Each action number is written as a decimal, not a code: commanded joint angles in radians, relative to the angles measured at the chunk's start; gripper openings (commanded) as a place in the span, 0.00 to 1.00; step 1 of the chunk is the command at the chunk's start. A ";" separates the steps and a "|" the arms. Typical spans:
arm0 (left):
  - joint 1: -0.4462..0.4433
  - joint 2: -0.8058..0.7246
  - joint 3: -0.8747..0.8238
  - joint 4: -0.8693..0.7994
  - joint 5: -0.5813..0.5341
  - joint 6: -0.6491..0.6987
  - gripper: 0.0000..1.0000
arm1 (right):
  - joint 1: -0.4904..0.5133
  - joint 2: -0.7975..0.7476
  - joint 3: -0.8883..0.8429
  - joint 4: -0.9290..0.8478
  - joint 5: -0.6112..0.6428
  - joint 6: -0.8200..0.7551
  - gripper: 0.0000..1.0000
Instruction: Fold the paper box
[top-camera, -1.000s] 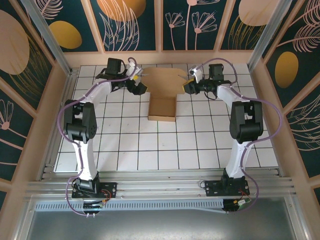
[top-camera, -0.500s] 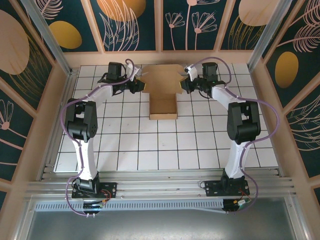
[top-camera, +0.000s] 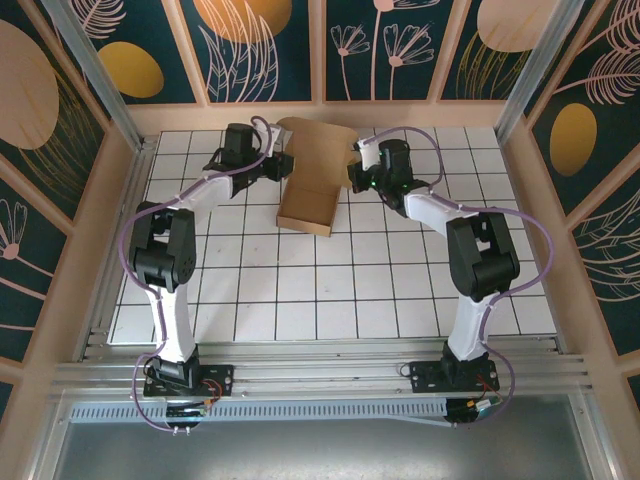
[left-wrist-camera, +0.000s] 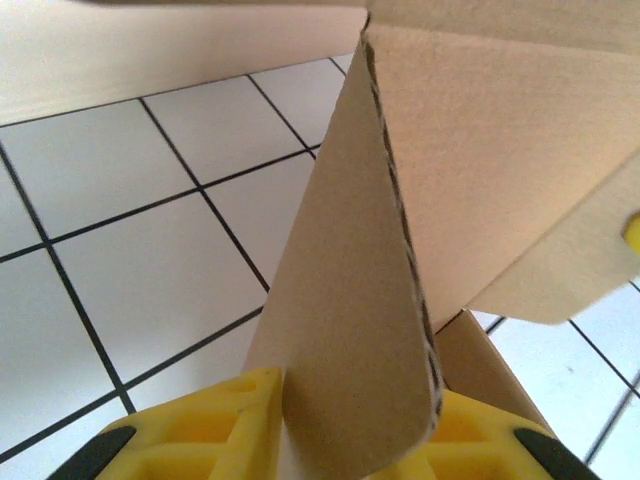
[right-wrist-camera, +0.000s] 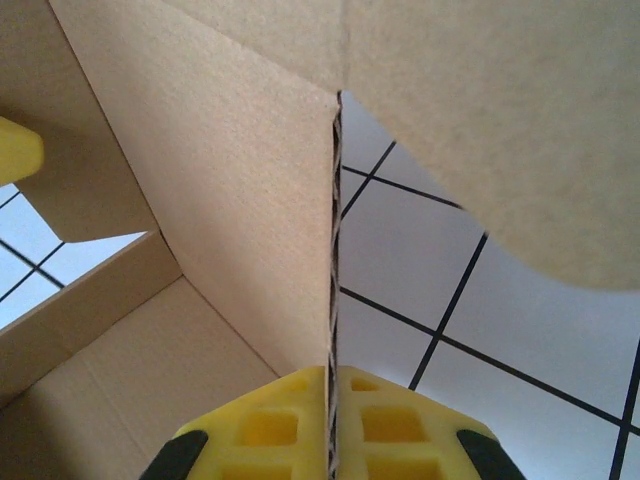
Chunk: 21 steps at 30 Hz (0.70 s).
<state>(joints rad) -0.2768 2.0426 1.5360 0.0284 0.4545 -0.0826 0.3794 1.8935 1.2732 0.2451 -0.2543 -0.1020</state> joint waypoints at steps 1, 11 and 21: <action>-0.042 -0.024 -0.031 0.104 -0.095 -0.105 0.27 | 0.044 -0.039 -0.030 0.110 0.098 0.041 0.03; -0.072 -0.057 -0.199 0.244 -0.097 -0.215 0.26 | 0.102 -0.008 -0.030 0.167 0.265 0.085 0.00; -0.088 -0.085 -0.315 0.346 -0.058 -0.286 0.23 | 0.117 0.017 0.002 0.131 0.315 0.325 0.00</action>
<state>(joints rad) -0.3344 1.9690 1.2545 0.3653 0.3309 -0.3172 0.4717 1.8988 1.2427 0.3332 0.0563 0.0940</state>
